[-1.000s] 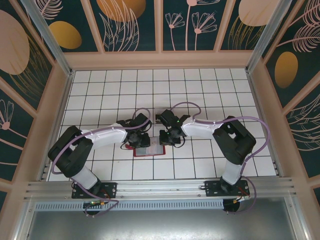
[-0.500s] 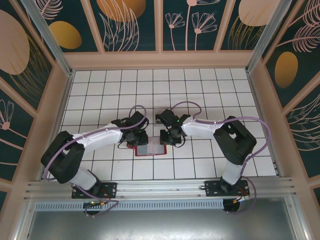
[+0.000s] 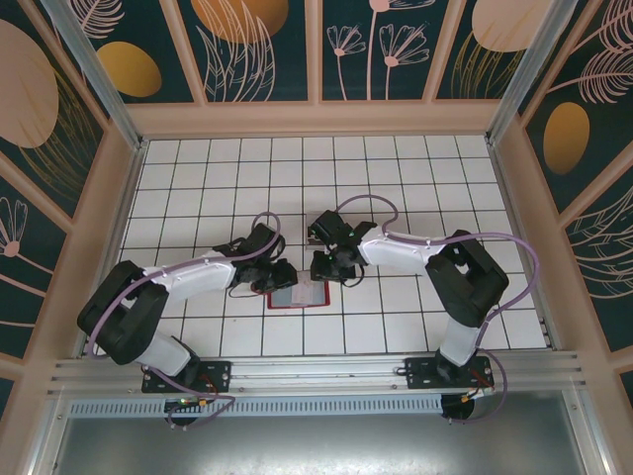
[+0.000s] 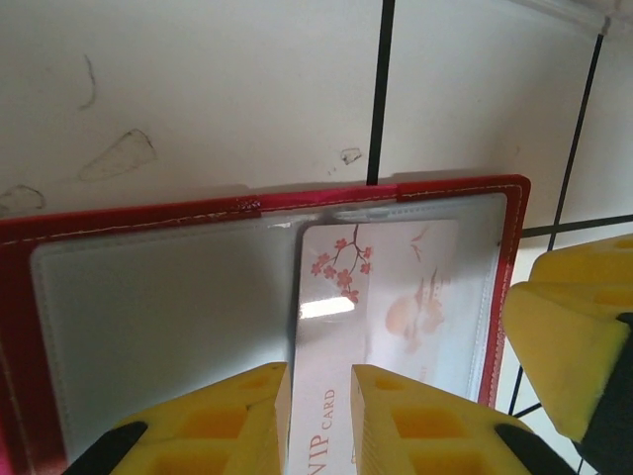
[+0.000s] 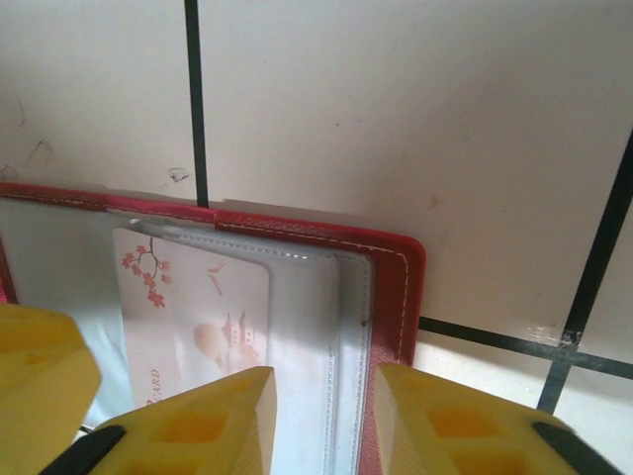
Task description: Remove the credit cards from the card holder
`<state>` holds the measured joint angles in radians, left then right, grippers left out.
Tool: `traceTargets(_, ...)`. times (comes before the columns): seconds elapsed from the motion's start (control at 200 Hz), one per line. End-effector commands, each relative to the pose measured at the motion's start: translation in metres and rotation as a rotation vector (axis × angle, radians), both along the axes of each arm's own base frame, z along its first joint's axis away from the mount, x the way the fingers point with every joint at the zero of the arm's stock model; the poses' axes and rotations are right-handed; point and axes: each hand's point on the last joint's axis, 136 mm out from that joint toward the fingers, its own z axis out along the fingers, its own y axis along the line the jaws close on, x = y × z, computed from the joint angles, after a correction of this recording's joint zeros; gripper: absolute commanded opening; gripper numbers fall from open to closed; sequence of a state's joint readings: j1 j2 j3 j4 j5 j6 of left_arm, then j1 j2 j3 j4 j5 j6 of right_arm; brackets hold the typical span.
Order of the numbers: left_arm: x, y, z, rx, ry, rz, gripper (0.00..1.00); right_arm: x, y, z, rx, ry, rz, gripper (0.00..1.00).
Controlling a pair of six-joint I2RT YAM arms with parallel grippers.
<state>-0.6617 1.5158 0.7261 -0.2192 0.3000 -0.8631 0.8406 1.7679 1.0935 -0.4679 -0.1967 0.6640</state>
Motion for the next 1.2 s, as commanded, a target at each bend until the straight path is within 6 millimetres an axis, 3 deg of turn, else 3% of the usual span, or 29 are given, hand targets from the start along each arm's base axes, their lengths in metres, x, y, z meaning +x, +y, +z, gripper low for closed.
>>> traceTargets(0.0, 0.0, -0.005, -0.005, -0.038, 0.024, 0.003, 0.24, -0.003, 0.007, 0.0, -0.003, 0.014, 0.01, 0.39)
traceTargets(0.2, -0.001, -0.003, -0.008, -0.032, 0.031, 0.0, 0.27, -0.006, 0.007, -0.018, -0.032, 0.041, 0.027, 0.43)
traceTargets(0.445, -0.002, 0.01, -0.016, 0.048, 0.039, 0.011, 0.28, -0.011, -0.005, -0.036, -0.097, 0.063, 0.029, 0.33)
traceTargets(0.781, -0.003, -0.008, -0.012, -0.053, 0.049, -0.02, 0.29, -0.011, -0.003, -0.035, -0.088, 0.064, 0.031, 0.29)
traceTargets(1.191, -0.012, -0.002, -0.028, -0.049, 0.084, -0.014, 0.29, -0.013, -0.004, -0.036, -0.083, 0.069, 0.028, 0.27)
